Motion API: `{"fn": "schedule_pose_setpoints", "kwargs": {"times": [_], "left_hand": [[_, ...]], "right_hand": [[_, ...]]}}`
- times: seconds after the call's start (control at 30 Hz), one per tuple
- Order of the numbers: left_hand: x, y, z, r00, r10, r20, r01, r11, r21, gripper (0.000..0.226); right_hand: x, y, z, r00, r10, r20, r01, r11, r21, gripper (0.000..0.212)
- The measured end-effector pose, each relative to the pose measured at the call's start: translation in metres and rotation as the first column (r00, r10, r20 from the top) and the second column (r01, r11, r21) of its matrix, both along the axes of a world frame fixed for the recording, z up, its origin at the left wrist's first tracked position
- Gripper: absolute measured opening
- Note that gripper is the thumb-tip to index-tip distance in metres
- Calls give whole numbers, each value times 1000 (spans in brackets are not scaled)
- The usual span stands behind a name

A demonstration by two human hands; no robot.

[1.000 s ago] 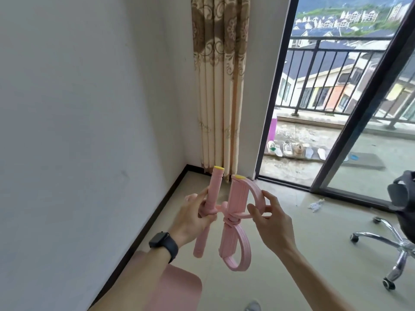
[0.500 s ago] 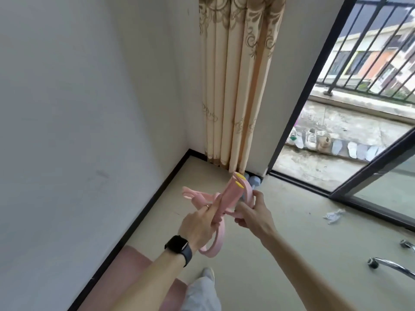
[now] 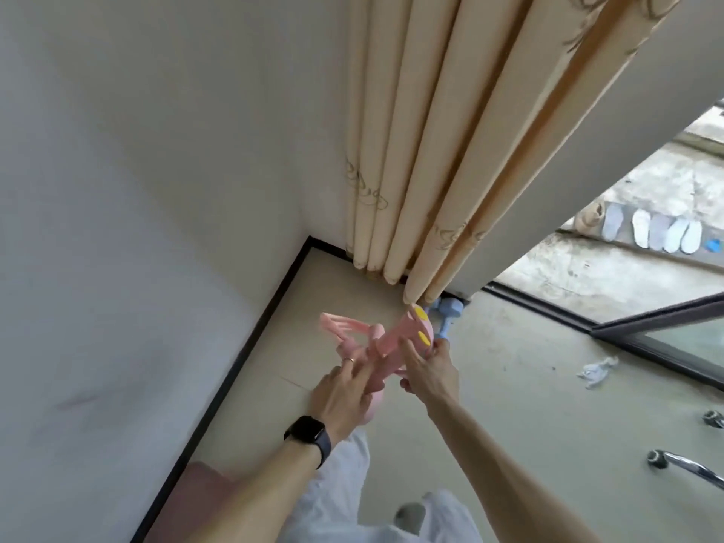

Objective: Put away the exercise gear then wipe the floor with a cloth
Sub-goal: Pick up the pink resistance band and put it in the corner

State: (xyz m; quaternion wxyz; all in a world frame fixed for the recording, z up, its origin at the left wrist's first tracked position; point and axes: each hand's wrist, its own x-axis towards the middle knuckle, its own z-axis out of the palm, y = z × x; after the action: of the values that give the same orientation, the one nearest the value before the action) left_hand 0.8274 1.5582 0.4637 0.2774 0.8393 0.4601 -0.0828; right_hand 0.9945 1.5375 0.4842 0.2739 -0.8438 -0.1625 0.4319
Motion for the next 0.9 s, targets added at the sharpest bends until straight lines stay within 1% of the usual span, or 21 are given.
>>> {"fn": "schedule_pose_setpoints", "kwargs": {"times": [0.07, 0.1, 0.13, 0.17, 0.2, 0.23, 0.27, 0.3, 0.37, 0.4, 0.43, 0.5, 0.53, 0.6, 0.63, 0.67, 0.73, 0.77, 0.83, 0.9], "left_hand": [[-11, 30, -26, 991, 118, 67, -114, 991, -63, 80], [-17, 44, -40, 971, 222, 90, -209, 969, -132, 84], [-21, 55, -53, 920, 381, 91, -352, 907, -232, 87], [-24, 65, -67, 824, 564, 64, -510, 785, -352, 89], [-27, 74, -76, 692, 722, 10, -636, 616, -465, 89], [-29, 83, -91, 566, 821, -77, -710, 437, -552, 88], [-33, 92, -107, 491, 855, -169, -743, 310, -594, 89], [-36, 100, -122, 454, 858, -241, -748, 220, -626, 89], [-41, 113, -149, 372, 867, -332, -712, 38, -701, 87], [-39, 119, -164, 332, 867, -373, -683, -51, -728, 86], [-36, 125, -179, 297, 866, -403, -654, -123, -746, 84], [-30, 136, -210, 189, 879, -437, -630, -233, -741, 86], [-26, 140, -225, 130, 887, -442, -639, -266, -722, 91], [-18, 149, -265, 25, 876, -481, -655, -349, -670, 97], [-13, 154, -284, -4, 858, -513, -649, -392, -652, 92], [-8, 160, -303, -14, 839, -544, -637, -427, -642, 77], [-1, 169, -334, -3, 822, -569, -615, -450, -647, 43], [2, 173, -352, 5, 826, -563, -621, -439, -649, 31], [7, 180, -391, 44, 853, -520, -653, -369, -661, 13], [14, 189, -423, 77, 889, -451, -692, -278, -666, 11]], "right_hand": [[0, 23, -29, 997, -49, -55, 48, 998, -29, 47], [-1, 35, -40, 994, -84, -73, 82, 996, -37, 44], [-2, 45, -53, 988, -122, -91, 118, 992, -43, 39], [-3, 54, -65, 978, -172, -122, 165, 984, -63, 35], [-1, 60, -75, 961, -227, -157, 216, 973, -83, 32], [2, 66, -91, 939, -281, -199, 262, 958, -117, 31], [5, 70, -108, 914, -330, -235, 303, 942, -143, 33], [7, 73, -125, 893, -363, -266, 327, 929, -172, 39], [12, 77, -156, 847, -418, -328, 365, 906, -212, 51], [14, 78, -174, 824, -438, -360, 380, 898, -224, 52], [16, 80, -188, 805, -451, -385, 388, 892, -233, 48], [19, 86, -221, 774, -464, -431, 395, 886, -245, 33], [21, 88, -236, 755, -476, -451, 403, 880, -253, 27], [27, 96, -274, 731, -490, -474, 402, 872, -281, 28], [30, 100, -294, 728, -489, -480, 390, 872, -297, 31], [35, 104, -315, 718, -495, -489, 384, 868, -315, 33], [43, 114, -354, 731, -482, -482, 347, 872, -345, 33], [48, 120, -375, 756, -452, -473, 306, 884, -354, 33], [57, 130, -419, 825, -336, -454, 193, 923, -333, 34], [62, 144, -452, 899, -235, -369, 131, 949, -286, 30]]}}
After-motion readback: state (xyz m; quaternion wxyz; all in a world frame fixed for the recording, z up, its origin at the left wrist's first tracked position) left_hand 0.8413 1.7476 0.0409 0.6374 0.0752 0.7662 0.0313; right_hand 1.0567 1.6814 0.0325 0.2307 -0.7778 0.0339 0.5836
